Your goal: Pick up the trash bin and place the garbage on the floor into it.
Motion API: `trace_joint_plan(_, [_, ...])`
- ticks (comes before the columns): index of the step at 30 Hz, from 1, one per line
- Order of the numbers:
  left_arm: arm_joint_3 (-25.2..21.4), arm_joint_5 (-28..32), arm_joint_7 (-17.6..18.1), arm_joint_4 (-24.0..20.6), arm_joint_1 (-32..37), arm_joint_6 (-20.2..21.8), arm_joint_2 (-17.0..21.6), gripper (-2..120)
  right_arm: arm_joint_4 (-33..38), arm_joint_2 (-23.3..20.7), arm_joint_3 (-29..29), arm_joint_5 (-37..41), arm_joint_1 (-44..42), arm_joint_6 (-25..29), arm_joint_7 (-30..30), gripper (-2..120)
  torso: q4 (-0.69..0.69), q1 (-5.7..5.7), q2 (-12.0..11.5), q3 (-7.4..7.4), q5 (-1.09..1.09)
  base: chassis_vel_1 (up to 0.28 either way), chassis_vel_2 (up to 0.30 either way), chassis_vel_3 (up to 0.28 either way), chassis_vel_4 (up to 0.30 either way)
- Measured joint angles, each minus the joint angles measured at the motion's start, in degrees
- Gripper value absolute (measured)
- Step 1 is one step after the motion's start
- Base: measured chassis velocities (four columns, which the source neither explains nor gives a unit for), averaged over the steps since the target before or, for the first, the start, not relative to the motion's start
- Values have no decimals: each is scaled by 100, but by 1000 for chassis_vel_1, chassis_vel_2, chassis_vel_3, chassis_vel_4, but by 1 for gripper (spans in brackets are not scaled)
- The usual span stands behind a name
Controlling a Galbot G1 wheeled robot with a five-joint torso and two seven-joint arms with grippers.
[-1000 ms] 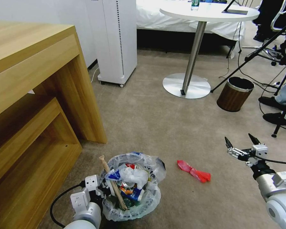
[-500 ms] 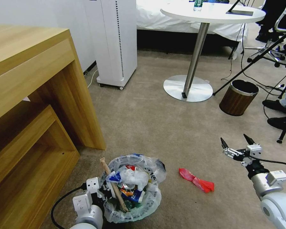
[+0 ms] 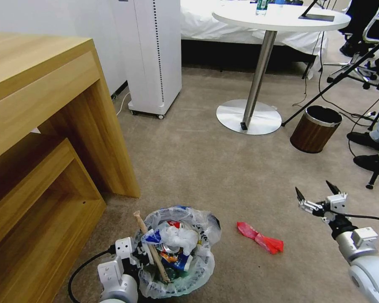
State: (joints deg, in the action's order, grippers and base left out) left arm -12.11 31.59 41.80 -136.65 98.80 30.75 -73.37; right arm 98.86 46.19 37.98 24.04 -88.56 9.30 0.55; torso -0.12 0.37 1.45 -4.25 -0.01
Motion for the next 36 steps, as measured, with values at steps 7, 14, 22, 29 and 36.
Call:
trace_joint_plan(7, [72, -244, -29, 81, 118, 18, -271, 0, -1757, -62, -1370, 246, 1310, -556, -611, 100, -1, 0, -1, 0, 1, 0, 0, 0, 0])
trace_joint_plan(14, [29, -325, -37, 158, 148, 22, -394, 0, -2208, 26, -2195, 413, 2141, -1311, -1337, 100, 2, 0, 0, -1, 1, 0, 0, 0, 0])
trace_joint_plan(22, [-2, -418, -48, 232, 151, 24, -552, 0, -2572, 13, -2873, 88, 2479, -1713, -1556, 100, -1, 0, 0, 0, 1, 0, 0, 0, 0])
trace_joint_plan(29, [-9, -460, -48, 265, 154, 16, -582, 0, -3168, 201, -3116, -85, 2693, -1440, -1587, 100, 0, 0, 0, -1, 2, 0, 0, 0, 0])
trace_joint_plan(36, [-2, -481, -52, 284, 163, 4, -609, 0, -3435, 332, -3280, -137, 2808, -1316, -1578, 100, 0, 0, 0, 0, 2, 0, 0, 0, 0])
